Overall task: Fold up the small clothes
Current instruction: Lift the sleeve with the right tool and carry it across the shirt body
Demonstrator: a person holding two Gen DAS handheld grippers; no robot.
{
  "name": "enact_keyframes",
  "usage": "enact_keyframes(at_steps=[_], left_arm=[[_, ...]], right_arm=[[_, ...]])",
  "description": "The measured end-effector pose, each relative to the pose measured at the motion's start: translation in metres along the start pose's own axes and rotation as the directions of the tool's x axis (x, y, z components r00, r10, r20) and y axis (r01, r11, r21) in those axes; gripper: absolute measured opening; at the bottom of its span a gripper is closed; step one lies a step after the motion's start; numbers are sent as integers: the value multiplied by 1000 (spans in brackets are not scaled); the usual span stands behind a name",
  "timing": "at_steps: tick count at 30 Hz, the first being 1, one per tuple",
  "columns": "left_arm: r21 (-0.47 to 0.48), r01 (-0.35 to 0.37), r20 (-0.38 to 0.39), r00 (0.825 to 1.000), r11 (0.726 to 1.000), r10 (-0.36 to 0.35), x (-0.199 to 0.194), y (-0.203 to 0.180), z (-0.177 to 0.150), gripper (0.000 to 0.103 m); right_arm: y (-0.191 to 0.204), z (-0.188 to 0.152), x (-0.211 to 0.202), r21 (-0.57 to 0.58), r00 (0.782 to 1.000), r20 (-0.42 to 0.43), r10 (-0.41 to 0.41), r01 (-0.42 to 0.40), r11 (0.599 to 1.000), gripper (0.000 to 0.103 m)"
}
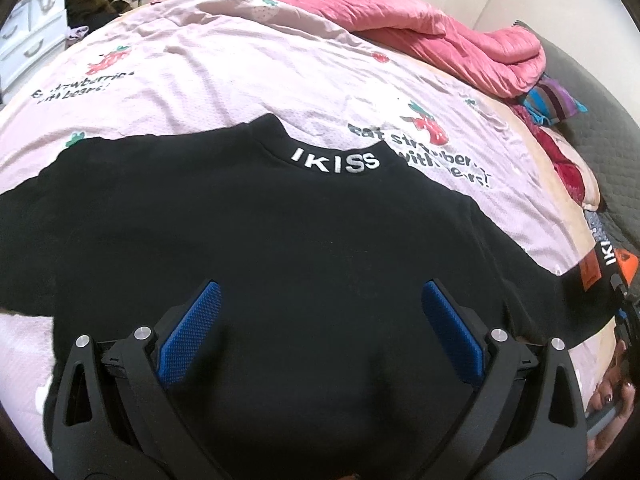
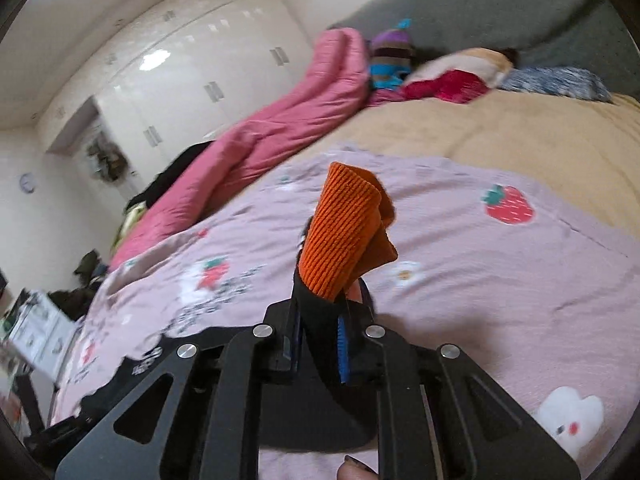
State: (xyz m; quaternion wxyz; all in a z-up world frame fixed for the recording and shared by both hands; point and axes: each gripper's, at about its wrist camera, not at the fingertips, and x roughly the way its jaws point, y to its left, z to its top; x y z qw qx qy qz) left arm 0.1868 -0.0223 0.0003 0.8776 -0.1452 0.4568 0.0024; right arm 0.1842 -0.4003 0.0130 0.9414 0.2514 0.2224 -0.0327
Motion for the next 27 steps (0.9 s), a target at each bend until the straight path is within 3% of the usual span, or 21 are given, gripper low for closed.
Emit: enact_keyframes(at_steps=[10,17,27], left_arm=[[-41,35,39,999,999,-33,-26,24,9,94],[-50,21,74,997,999,-18,-40,37,12,94],[-120,77,116,991,990,-63,-58,67,21,94]], right_arm=[[84,-2,-7,-86,988,-40,150,-153,984,12],[121,-7,-4,-138,979,-71,193,-201,970,12],[164,-23,9,-196,963,-142,230,-255,947,12]])
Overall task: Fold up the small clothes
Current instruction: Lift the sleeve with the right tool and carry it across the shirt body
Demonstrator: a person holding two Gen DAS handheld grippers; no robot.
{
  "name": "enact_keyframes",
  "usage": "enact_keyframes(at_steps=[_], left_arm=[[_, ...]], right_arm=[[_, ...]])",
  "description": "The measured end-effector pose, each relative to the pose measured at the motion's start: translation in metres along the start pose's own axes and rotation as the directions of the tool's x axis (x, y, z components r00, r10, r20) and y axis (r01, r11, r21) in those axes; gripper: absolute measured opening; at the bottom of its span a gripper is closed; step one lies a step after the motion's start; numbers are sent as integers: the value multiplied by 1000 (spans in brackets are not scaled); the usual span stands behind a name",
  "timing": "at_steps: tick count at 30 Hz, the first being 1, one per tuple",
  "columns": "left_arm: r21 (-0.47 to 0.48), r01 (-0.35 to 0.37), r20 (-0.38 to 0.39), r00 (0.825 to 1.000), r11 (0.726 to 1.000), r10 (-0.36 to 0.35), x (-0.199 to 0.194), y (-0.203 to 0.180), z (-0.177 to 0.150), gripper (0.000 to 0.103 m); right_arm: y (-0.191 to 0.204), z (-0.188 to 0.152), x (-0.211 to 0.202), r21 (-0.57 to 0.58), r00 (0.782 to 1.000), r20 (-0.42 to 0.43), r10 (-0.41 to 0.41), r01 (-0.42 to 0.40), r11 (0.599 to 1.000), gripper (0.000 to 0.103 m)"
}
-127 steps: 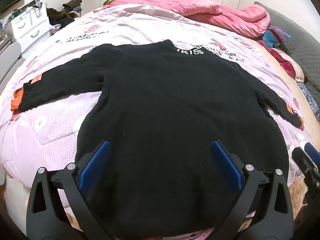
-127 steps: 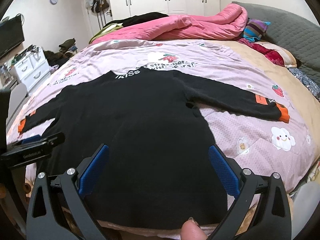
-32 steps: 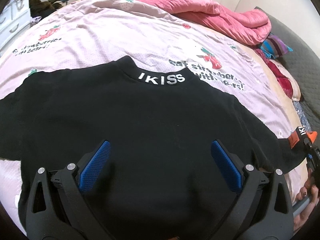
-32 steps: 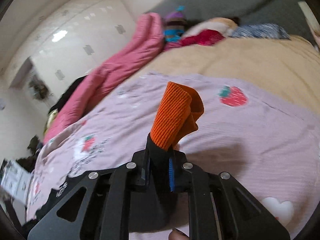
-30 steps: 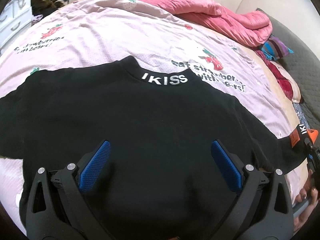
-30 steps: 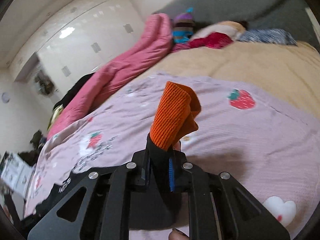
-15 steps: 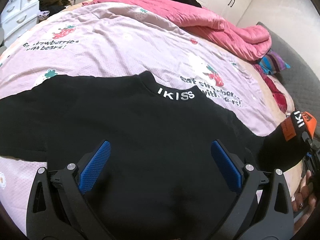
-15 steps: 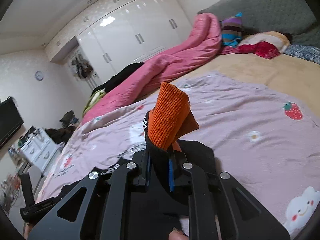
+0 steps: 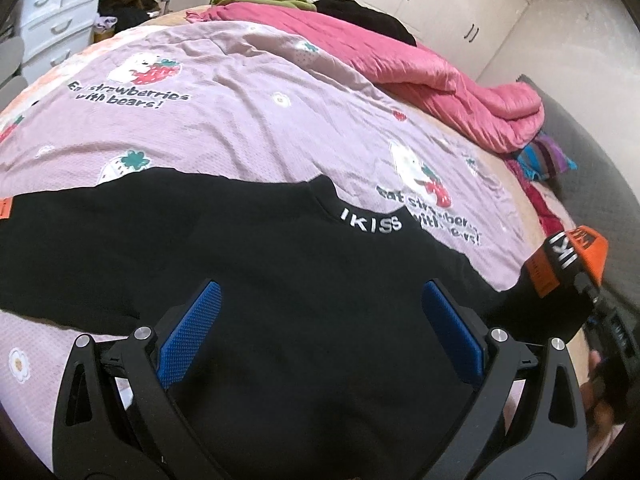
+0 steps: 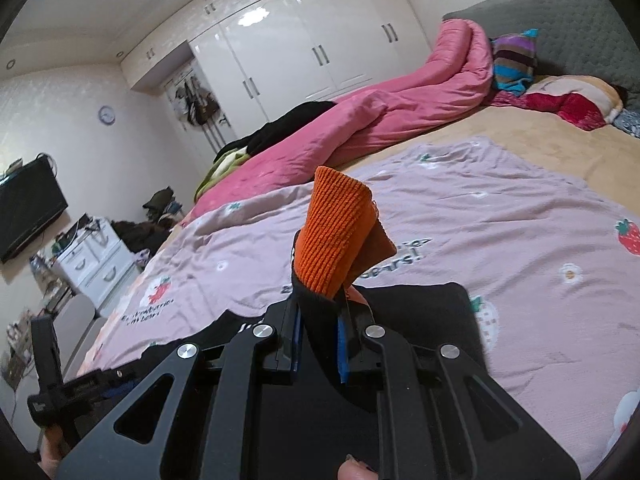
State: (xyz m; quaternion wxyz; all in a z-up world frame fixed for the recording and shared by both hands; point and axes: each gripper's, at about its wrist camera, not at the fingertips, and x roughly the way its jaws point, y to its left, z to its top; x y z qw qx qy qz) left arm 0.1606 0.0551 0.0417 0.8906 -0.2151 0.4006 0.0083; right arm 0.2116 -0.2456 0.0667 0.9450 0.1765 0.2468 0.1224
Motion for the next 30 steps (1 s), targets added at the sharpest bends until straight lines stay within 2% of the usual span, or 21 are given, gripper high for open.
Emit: enact_keyframes(at_steps=[12,17,24,30], left_arm=[[-78,48,28,999,996,-46,-16,35,10,94],[-81,36,22,999,996,-34,-16,40,12,94],[-139,106,6,994,985,-106,-15,54,13,94],[-170,117,-4,993,979,-119,-13,64,12,94]], right_arm=[[56,-23,34,-75,994,-80,80,-86,993,12],[76,-33,45,-99,989,-105,99,-110,989,12],[100,-44,62,-108,979,-150,137,-154,982,12],[125,-61,82,-129,967,-205,153,-182,975,15]])
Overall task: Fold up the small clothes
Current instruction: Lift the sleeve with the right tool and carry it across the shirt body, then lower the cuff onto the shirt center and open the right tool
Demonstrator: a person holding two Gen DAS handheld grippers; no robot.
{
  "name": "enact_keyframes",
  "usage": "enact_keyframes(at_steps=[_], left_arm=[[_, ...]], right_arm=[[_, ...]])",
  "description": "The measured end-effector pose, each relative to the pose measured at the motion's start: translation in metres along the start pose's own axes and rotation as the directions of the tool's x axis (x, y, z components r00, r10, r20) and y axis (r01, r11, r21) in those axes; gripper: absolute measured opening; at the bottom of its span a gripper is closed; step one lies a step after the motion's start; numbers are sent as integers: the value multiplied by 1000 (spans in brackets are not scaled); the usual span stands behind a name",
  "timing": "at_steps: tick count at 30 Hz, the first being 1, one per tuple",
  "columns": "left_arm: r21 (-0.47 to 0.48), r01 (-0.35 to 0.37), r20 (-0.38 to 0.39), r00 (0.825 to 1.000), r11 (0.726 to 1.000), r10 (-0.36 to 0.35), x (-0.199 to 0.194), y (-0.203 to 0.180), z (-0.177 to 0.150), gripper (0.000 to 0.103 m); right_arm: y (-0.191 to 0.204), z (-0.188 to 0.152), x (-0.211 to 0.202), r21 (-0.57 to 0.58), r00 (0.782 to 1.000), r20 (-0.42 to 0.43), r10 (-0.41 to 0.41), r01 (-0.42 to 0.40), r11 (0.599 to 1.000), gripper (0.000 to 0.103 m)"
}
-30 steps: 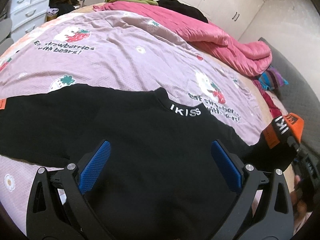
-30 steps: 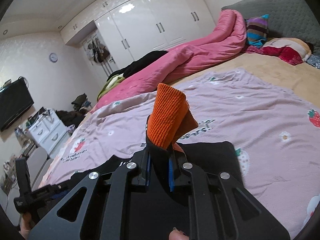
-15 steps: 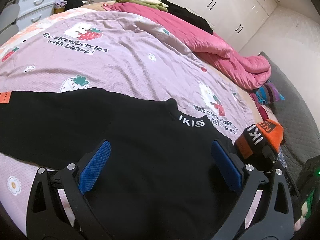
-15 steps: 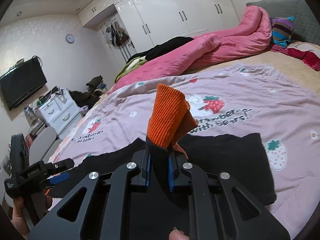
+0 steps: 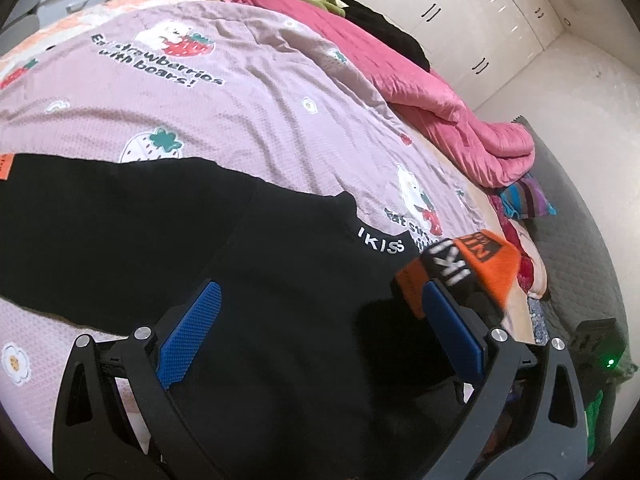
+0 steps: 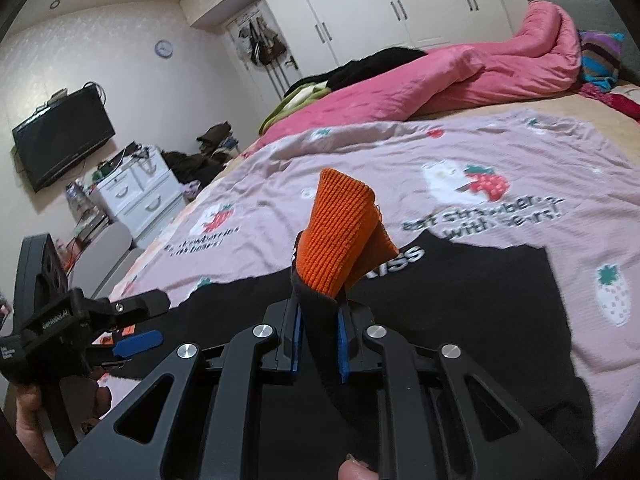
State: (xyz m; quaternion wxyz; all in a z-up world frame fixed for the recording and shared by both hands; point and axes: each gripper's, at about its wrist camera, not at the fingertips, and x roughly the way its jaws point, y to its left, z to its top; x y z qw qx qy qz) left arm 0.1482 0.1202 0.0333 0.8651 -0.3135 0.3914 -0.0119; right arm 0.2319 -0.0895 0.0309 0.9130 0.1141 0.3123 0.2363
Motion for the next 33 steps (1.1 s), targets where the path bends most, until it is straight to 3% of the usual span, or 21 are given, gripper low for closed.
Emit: enact_keyframes(at_steps=[3,5,12,19,24,26,28,30,31,32,33], left_arm=[[-10,1,-4,1000,1000,-1,2,4,0,94],[-17,-2,-10,1000,1000,1,3,7,0,94],[-36,7,-38,999,999,-8,15,16,-5,94],[-27,41,-107,993,999,-44,42,17,-23,94],[17,-4,-111,994,1000,6,58,10,-37,92],[37,3,-124,992,999,1,65,5,-41,75],[62,10,-141,990,998,-1,71,0,-45,69],[87,5,-129,992,996,7,72,-3,-46,38],[89,9,-126,992,996,2,72,-3,-46,18],[89,16,-119,993,996,-5,71,-3,-45,7],[93,17,-107,994,996,-7,69,-4,-44,6]], right_arm=[[8,-8,12,-5,999,-41,15,-15,1000,20],[13,-14,15,-3,997,-59,41,-41,999,38],[17,-31,-6,-42,987,-102,126,-131,990,50],[-23,-41,-34,-22,992,-119,45,-48,999,59],[-58,-42,-52,45,994,-112,-4,9,999,60],[-67,-42,-58,65,994,-104,-20,27,998,60],[-75,-42,-65,80,995,-94,-31,39,996,60],[-82,-42,-72,93,995,-88,-40,48,995,60],[-83,-42,-73,94,995,-86,-42,50,994,60],[-85,-42,-75,96,995,-85,-46,54,994,60],[-89,-42,-77,100,995,-83,-54,62,993,60]])
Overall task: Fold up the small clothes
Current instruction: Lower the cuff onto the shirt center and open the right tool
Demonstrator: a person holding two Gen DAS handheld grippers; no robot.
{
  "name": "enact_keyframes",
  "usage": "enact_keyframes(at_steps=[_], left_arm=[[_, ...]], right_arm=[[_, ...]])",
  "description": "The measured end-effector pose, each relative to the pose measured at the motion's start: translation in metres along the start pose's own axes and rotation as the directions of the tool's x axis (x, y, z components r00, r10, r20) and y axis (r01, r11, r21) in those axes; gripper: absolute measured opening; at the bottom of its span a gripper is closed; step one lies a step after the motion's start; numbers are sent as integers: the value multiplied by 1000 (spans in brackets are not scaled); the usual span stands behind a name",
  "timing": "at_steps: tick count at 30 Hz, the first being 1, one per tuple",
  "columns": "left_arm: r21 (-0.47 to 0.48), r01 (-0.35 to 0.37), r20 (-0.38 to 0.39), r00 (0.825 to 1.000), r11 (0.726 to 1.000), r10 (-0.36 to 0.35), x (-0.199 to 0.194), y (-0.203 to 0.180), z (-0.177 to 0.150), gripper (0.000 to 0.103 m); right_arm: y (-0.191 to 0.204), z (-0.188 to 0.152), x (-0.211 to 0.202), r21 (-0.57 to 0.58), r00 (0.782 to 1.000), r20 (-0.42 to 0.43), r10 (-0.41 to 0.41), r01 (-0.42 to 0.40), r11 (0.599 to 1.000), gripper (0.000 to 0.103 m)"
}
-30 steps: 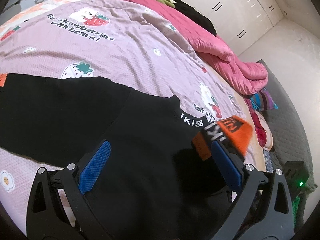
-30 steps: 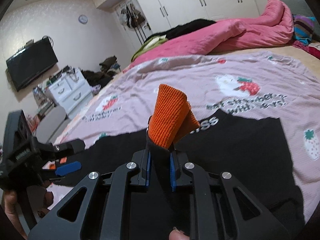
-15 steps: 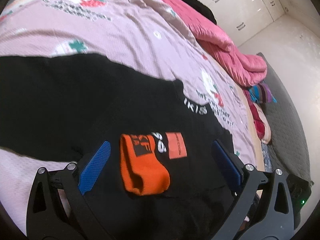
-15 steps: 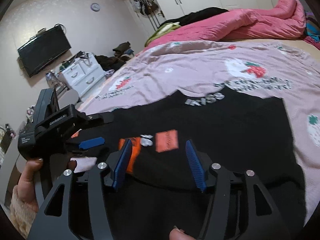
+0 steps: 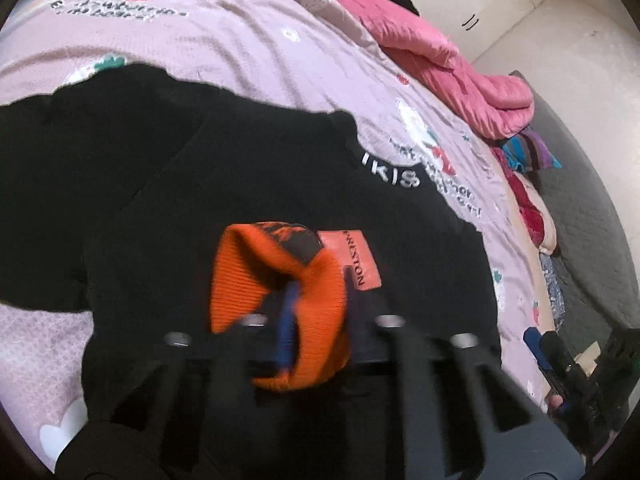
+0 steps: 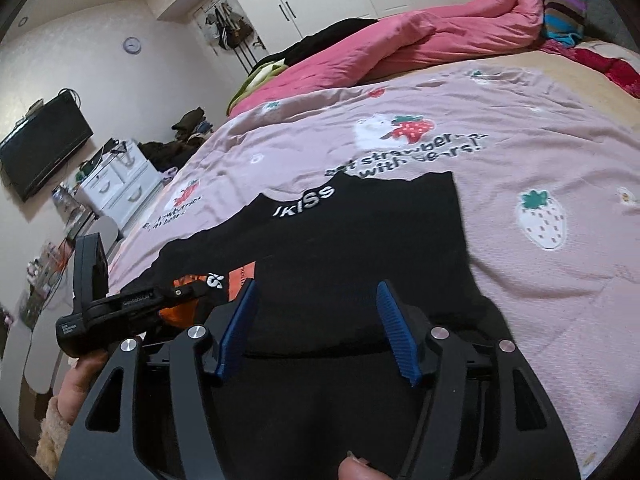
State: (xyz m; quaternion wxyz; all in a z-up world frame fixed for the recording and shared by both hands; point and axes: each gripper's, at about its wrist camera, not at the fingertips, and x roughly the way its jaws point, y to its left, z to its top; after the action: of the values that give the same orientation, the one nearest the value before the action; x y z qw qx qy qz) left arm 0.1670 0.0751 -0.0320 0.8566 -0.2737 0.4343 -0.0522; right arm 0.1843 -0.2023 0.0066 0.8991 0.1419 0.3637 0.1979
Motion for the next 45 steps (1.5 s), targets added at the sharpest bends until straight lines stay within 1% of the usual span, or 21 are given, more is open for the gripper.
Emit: enact_keyframes(at_steps=[2,5,7,9,10,13,16,20,23,24,26,27,28,30,32,33,35,37,39,41,45], left_arm=[[28,4,32,999,1000,-5,-11,-7,2,5],[96,-32,90,996,995,23,-30,-19,5,5],[127,-83,108,992,988,69,-36,-21,5,6],[133,-121,98,989,984,108,-36,-18,6,11],[133,-135,99,988,982,123,-38,-16,6,15],[137,-161,120,982,977,145,-49,-14,5,43],[145,-169,146,978,975,147,-59,-15,6,44],[173,-173,116,981,970,155,-48,-22,6,48],[205,-187,41,982,961,182,-25,-25,-3,53],[201,-206,-6,977,958,211,-13,-21,-7,54],[194,-233,-59,967,953,249,4,-12,-14,57],[194,-245,-67,963,950,262,10,-6,-19,57],[195,-240,-58,965,951,255,12,-4,-22,57],[198,-231,-36,969,953,243,9,-4,-25,58],[192,-214,-32,974,958,224,5,-6,-25,66],[187,-207,-26,976,960,215,2,-7,-25,67],[183,-198,-3,979,963,202,-6,-11,-26,74],[187,-192,23,981,964,191,-16,-16,-26,76],[183,-193,45,981,964,188,-25,-18,-26,82],[175,-202,62,979,964,194,-31,-20,-26,93],[169,-214,71,976,962,205,-41,-23,-25,94]], right_arm=[[-3,2,-1,5,1000,3,-5,5,1000,60],[-9,3,0,14,999,8,-32,32,999,60],[-12,3,3,18,999,6,-43,43,999,60],[-14,2,6,15,998,2,-63,63,998,60],[-14,2,7,11,998,-1,-69,69,998,60],[-12,2,14,-1,995,-20,-100,100,995,60],[-10,3,21,-11,993,-40,-112,112,994,60],[0,6,35,-42,991,-73,-111,108,993,60],[6,6,49,-72,985,-115,-127,120,990,60],[5,4,56,-82,977,-146,-157,146,986,60],[-2,0,68,-79,957,-197,-211,199,977,60],[-11,-3,74,-58,945,-232,-232,225,973,61],[-18,-6,77,-35,941,-252,-227,226,974,61],[-23,-9,72,-8,951,-237,-198,201,979,61],[-21,-11,67,-5,957,-224,-186,189,982,65],[-20,-11,61,4,963,-209,-173,178,984,67],[-17,-11,55,13,967,-194,-164,170,985,79],[-13,-11,46,8,970,-174,-172,176,984,82],[-10,-11,38,2,973,-156,-169,171,985,83],[-6,-10,32,3,976,-139,-165,168,986,91],[0,-8,18,-1,983,-96,-155,156,988,97]])
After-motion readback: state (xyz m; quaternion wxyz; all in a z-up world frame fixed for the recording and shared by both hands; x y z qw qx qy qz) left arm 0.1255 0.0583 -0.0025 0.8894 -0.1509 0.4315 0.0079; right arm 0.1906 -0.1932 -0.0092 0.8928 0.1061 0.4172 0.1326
